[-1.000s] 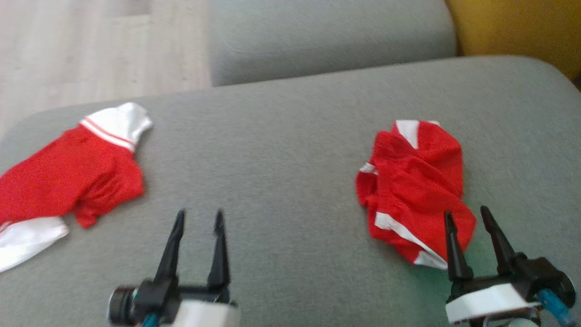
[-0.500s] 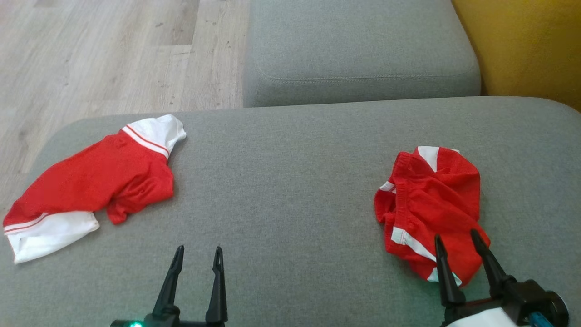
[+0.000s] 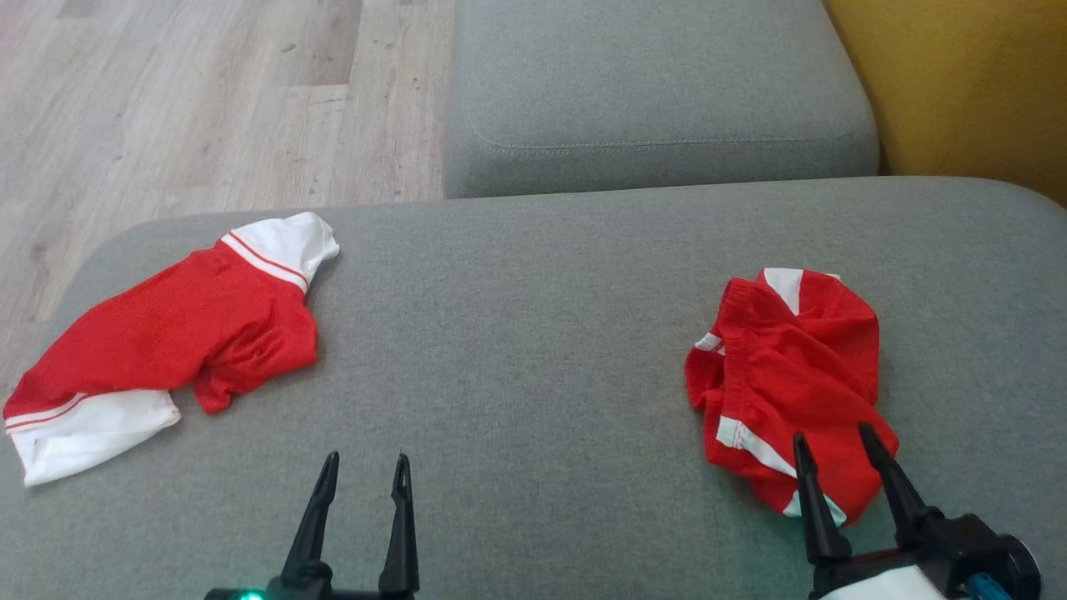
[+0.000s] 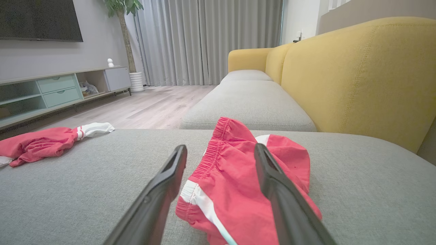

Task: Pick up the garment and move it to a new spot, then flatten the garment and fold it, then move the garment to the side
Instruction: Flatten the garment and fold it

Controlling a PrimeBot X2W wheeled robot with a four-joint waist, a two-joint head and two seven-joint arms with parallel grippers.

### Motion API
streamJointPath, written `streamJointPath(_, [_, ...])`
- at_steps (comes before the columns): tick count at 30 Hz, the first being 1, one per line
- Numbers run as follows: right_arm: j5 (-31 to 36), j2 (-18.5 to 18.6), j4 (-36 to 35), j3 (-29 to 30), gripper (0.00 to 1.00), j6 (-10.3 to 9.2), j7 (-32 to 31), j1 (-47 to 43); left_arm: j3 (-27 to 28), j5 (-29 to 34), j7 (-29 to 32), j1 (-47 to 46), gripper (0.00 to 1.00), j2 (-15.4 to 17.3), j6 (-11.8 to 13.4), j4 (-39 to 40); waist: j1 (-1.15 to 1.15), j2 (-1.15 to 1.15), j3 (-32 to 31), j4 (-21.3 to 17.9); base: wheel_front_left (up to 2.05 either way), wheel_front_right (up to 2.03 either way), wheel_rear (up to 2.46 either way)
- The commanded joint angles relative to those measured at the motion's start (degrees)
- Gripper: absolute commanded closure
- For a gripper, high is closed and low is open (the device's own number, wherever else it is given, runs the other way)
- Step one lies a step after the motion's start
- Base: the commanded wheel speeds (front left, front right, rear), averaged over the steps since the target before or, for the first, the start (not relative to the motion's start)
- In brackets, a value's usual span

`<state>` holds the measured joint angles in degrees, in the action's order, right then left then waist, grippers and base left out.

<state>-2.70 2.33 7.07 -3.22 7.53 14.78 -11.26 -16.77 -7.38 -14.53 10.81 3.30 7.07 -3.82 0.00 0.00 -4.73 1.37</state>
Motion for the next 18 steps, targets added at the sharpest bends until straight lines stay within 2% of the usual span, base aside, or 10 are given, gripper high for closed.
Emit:
streamJointPath(1, [-0.3, 0.5, -1.5, -1.1, 0.00, -0.04, 0.2, 1.3, 1.4, 0.6, -0.5, -1.9, 0.00, -0.4, 0.3, 1.5, 0.00, 0.00, 0.1, 0.2, 0.00, 0.00, 0.00])
streamJointPath(12, [-0.2, 0.5, -1.3, -1.3, 0.00, -0.04, 0.2, 1.5, 0.3, 0.0, -0.5, -2.2, 0.00, -0.4, 0.5, 0.9, 0.00, 0.00, 0.4, -0.3, 0.00, 0.00, 0.00])
streamJointPath(18, [-1.4, 0.5, -1.5, -0.8, 0.00, -0.04, 0.2, 1.8, -1.4, -0.9, -0.5, -3.9, 0.00, -0.4, 0.0, -1.2, 0.00, 0.00, 1.1, -3.8, 0.00, 0.00, 0.00])
